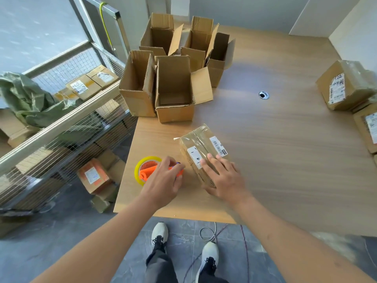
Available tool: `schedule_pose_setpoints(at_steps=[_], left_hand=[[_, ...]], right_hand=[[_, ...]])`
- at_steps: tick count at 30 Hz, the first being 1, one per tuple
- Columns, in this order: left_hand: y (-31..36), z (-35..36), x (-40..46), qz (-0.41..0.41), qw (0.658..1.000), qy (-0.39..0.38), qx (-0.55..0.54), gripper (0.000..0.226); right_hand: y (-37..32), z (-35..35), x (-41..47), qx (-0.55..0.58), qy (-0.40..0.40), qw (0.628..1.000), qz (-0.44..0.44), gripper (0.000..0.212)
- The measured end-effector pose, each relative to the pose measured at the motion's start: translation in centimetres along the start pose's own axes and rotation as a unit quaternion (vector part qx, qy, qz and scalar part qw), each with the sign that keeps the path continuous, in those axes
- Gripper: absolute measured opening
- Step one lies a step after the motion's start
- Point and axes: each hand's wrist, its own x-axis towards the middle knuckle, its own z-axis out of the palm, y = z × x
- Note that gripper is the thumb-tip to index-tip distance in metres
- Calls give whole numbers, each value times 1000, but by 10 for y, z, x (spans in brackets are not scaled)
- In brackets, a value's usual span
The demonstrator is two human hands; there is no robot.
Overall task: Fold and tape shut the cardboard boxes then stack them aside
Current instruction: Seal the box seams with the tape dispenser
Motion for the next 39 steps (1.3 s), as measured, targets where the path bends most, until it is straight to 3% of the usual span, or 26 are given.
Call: schedule_pose_setpoints(at_steps=[2, 4, 9, 13, 18, 24, 28, 32, 39], left_hand=[[11, -1, 0, 29, 999, 18, -17, 26], [20, -1, 0, 58, 998, 24, -26, 24], [34, 7, 9, 72, 997, 3, -22, 31], [52, 11, 18, 83, 996, -15, -21, 43], [53, 26, 23, 79, 996, -26, -30, 38], [50, 43, 27, 87, 995, -23, -50, 62], [43, 42, 35, 107, 994, -5, -12, 51], [47, 48, 35, 148, 988, 7, 49, 49], [46, 63, 39, 135, 989, 13, 65, 48]], right_hand=[[-9, 6, -2, -17, 45, 999, 20, 85], [-10, 5, -3, -20, 51, 998, 26, 93], [5, -15, -13, -6, -53, 998, 37, 127], [19, -30, -10, 13, -110, 994, -17, 113], [34, -15, -11, 34, -8, 999, -10, 108], [22, 3, -15, 38, 71, 996, 38, 97], [36, 0, -11, 136, 19, 991, 6, 98], [64, -17, -10, 223, -53, 972, -41, 76], [64, 7, -18, 129, 59, 987, -81, 69]])
